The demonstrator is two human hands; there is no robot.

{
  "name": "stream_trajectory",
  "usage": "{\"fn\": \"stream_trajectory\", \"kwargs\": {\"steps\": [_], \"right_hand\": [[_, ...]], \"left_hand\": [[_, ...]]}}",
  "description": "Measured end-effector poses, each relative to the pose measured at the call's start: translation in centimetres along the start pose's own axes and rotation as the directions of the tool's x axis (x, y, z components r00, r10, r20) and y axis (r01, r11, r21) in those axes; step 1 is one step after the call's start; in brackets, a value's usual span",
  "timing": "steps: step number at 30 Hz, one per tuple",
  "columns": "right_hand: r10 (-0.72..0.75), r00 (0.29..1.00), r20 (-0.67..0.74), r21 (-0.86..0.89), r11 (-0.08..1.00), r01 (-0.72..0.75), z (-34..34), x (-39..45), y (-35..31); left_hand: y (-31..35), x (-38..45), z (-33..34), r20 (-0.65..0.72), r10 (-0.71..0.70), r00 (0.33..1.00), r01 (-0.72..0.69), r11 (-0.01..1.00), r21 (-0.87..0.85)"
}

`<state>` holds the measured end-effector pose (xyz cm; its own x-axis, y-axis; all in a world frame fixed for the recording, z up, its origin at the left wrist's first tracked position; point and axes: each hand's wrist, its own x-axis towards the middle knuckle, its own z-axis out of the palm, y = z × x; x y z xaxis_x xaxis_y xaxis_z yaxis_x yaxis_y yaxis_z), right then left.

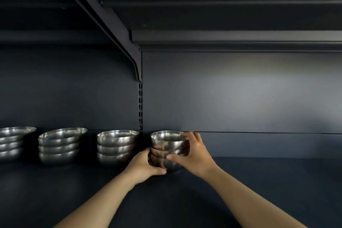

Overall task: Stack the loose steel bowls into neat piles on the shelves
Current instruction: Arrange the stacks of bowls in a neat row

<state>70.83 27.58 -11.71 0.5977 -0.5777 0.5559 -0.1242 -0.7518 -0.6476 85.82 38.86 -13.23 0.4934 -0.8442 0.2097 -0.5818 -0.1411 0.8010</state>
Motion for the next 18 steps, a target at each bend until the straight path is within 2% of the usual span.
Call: {"fn": "stream_trajectory", "kwargs": {"steps": [8,18], "right_hand": [[0.009,0.999,-0.039,-0.035,0.999,-0.011,0.22,0.03,0.30],[0.000,0.999,-0.041,-0.037,0.999,-0.001,0.42,0.14,0.61]], "left_hand": [[-0.09,0.17,0.63,-0.061,0.001,0.998,0.002,0.999,0.039],[-0.05,0.19,0.61,-0.058,-0.006,0.998,0.009,0.999,0.050]]}}
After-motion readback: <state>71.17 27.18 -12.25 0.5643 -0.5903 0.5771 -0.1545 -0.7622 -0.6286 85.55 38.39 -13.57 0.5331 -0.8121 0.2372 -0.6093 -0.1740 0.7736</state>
